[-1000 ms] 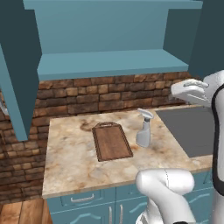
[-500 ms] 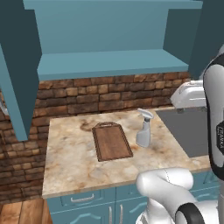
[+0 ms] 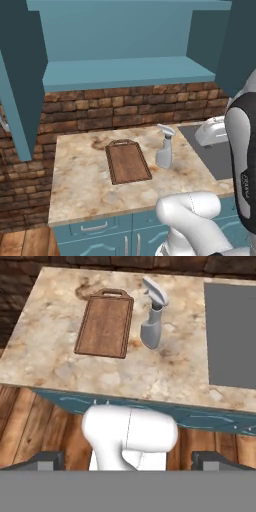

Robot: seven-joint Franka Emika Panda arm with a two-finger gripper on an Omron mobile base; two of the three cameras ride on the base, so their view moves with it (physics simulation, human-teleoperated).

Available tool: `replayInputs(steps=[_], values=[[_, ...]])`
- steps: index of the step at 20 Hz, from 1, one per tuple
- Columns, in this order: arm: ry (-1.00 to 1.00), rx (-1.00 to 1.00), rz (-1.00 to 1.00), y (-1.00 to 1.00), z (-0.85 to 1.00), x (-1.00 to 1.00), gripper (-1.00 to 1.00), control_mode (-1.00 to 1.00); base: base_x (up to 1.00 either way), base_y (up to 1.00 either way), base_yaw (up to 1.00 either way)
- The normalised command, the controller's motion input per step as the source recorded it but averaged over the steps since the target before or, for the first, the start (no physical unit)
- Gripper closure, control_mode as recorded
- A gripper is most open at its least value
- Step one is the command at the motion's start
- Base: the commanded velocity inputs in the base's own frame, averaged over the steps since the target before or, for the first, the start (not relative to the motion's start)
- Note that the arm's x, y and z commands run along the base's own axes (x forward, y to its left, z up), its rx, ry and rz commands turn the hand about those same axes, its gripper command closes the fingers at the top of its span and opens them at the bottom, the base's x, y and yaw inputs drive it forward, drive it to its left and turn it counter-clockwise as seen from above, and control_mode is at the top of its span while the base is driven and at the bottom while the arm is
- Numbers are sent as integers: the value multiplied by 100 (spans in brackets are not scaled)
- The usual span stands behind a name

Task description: Grab the spray bottle from the cabinet, then place it next to the cutting board for sanitizing. Then grab the dish brush from the countertop next to the sink and place it next to the cutting board.

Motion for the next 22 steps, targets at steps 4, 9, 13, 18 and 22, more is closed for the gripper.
replayInputs(steps=[4, 9, 13, 18, 22], values=[[-14, 0, 0, -1, 0, -59, -100, -100, 0, 0, 0], [-25, 0, 0, 0, -8, -36, -100, -100, 0, 0, 0], [-11, 0, 0, 0, -2, -25, -100, 100, -49, -6, 0], [0, 0, 0, 0, 0, 0, -100, 100, -100, -23, 0], [0, 0, 0, 0, 0, 0, -100, 100, -92, -23, -5]])
